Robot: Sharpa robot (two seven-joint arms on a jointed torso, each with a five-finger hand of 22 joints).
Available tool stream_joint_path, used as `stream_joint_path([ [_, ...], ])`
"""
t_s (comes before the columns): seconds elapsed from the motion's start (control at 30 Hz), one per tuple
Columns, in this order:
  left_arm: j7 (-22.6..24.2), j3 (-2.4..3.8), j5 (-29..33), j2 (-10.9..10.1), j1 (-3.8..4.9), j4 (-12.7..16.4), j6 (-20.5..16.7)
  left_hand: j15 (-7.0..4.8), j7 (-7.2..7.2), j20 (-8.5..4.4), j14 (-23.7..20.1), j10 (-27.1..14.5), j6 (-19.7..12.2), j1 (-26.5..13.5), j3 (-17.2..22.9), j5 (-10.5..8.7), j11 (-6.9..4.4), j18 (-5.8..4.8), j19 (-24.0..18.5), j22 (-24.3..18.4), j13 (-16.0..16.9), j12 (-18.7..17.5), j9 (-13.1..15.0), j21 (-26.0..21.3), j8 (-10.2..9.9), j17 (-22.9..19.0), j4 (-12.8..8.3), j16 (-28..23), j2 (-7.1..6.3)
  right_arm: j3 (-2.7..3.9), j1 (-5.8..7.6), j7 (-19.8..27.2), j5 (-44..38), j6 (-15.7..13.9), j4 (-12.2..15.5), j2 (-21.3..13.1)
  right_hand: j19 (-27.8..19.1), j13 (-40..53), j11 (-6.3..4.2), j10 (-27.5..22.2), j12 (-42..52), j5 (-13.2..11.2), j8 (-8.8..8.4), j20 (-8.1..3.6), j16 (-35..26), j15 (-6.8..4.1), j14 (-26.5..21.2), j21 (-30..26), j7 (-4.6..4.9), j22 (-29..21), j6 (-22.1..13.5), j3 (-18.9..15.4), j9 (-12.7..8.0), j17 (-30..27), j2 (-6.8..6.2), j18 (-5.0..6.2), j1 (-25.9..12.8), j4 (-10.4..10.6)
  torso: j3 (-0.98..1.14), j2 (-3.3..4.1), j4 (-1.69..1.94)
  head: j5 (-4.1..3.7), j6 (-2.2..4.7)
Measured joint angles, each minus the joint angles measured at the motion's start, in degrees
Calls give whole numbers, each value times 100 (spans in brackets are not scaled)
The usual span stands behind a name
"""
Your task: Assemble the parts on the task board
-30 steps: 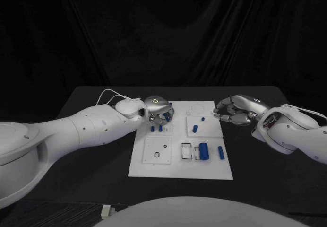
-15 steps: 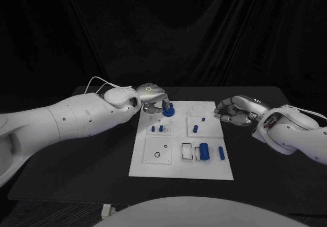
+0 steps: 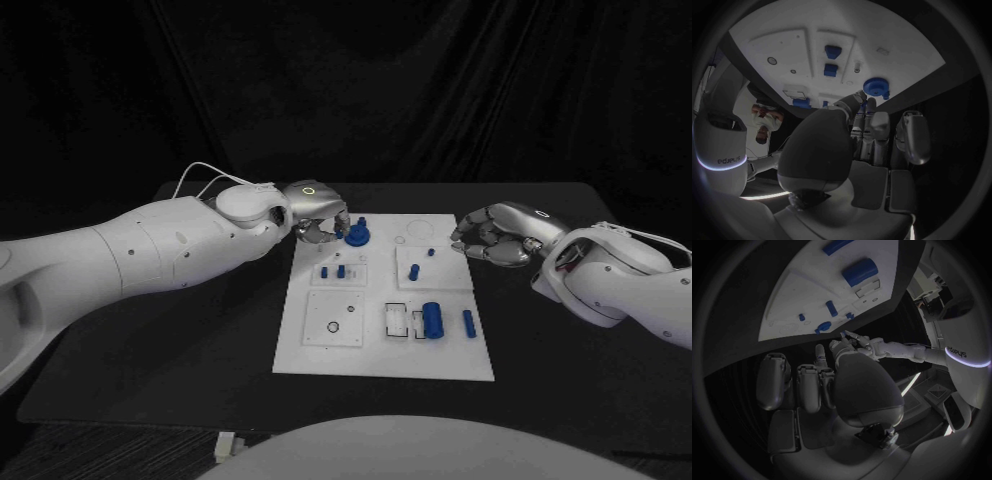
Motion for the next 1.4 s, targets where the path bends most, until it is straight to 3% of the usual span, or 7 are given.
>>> stream_joint_path([
  [0.5, -43, -2, -1, 74, -147, -171, 254, -11, -27, -1, -50, 0, -33, -23, 16, -22, 0, 0, -41, 0, -23, -45, -8, -61, -28, -29, 16, -45, -22, 0, -2, -13, 1, 47, -20, 22, 0, 0, 0, 0, 0, 0, 0, 0, 0, 0, 0, -22, 0, -1, 0, 0, -5, 0, 0, 0, 0, 0, -2, 2, -1, 14, 0],
  [1.4, -82, -1, -1, 154, -255, -251, 339, -10, -27, 0, -50, -39, -34, -44, 15, -45, 0, 0, -40, 4, -38, -84, -20, -52, -51, 53, 15, -19, -1, 0, -24, -17, 2, 63, -18, 17, 0, 0, 0, 0, 0, 0, 0, 0, 1, 0, 0, -22, 0, -2, 0, 31, -4, 0, -21, 0, 21, -31, -2, 0, -1, 4, 0],
])
